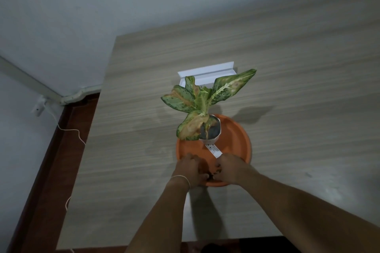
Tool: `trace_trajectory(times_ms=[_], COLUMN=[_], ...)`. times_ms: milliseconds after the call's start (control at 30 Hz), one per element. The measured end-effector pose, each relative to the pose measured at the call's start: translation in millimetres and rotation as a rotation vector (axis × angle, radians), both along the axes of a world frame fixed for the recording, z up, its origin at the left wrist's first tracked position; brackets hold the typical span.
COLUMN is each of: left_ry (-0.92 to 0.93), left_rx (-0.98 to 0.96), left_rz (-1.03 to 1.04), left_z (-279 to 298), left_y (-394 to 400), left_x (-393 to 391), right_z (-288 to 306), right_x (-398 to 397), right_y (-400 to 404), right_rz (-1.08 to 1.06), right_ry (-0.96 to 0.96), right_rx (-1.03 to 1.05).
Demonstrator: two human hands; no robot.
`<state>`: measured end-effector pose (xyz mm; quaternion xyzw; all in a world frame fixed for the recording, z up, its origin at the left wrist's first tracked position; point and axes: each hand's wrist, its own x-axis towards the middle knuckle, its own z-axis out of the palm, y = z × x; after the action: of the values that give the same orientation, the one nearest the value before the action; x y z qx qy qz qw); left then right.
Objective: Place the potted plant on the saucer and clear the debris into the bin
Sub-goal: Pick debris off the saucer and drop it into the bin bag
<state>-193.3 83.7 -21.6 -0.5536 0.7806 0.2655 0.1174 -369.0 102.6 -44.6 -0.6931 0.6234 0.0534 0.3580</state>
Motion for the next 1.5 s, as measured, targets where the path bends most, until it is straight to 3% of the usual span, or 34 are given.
trace_trajectory(times_ms=[400, 567, 700, 867, 1167, 1500], left_ry=[0.032, 0.048, 0.109, 0.271, 0.701, 0.881], left_rx=[0.182, 0.159, 0.162, 0.151, 0.075, 0.013], left_rz=[-0.094, -0.063, -0.03, 0.22, 0.761, 0.917], left_z=[0, -10, -15, -18, -4, 9], left_y=[2, 7, 8, 11, 12, 43], left_x=[-23, -30, -25, -12, 15, 64], right_z=[-3, -7, -7, 1, 18, 26], right_x=[3, 9, 8, -7, 0, 43], right_y=[0, 5, 6, 0, 3, 15], right_rz=[0.141, 0.216, 0.156, -0.055, -0.656, -0.596], right_ry=[0.008, 0.024, -0.029, -0.063, -0.595, -0.63], right_rx=[0.056, 0.074, 0.087, 0.021, -0.061, -0.085])
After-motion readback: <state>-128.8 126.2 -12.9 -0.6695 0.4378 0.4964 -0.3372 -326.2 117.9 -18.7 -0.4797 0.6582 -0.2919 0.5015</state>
